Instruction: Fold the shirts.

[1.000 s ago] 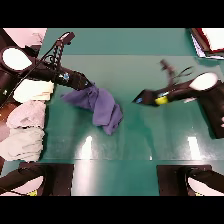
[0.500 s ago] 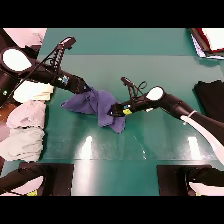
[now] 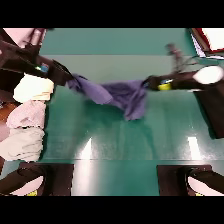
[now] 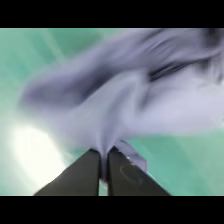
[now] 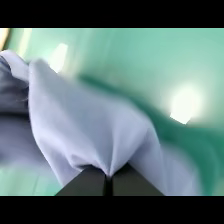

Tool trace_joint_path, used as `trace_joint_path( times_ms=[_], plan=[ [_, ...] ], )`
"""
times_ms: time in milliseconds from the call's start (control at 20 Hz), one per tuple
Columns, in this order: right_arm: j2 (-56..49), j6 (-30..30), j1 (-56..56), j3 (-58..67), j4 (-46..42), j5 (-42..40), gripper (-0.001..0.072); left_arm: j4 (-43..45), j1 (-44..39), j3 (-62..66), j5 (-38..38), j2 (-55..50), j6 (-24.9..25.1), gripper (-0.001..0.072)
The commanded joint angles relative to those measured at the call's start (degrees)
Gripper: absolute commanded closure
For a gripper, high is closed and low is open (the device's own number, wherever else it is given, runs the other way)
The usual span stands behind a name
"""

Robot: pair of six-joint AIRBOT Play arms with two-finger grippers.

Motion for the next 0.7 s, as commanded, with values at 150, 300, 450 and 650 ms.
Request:
trace_joint_path(
  times_ms=[150,300,450,650],
  plan=[
    [14.93,2.29,-23.89,6.78,-4.07,7.74,0.0700,3.52,0.04,11.52,-1.36,2.34,-0.50,0.0681],
    [18.21,2.27,-30.05,11.96,-4.15,12.48,0.0700,3.50,0.04,15.02,-2.25,2.62,-0.50,0.0681],
    [19.96,2.29,-34.49,13.75,-4.11,18.91,0.0700,3.52,0.04,14.53,-5.35,2.67,-2.45,0.0681],
    [21.73,1.88,-33.46,3.65,-4.09,22.29,0.0700,3.58,0.04,4.52,-12.52,2.40,-4.15,0.0682]
  ],
)
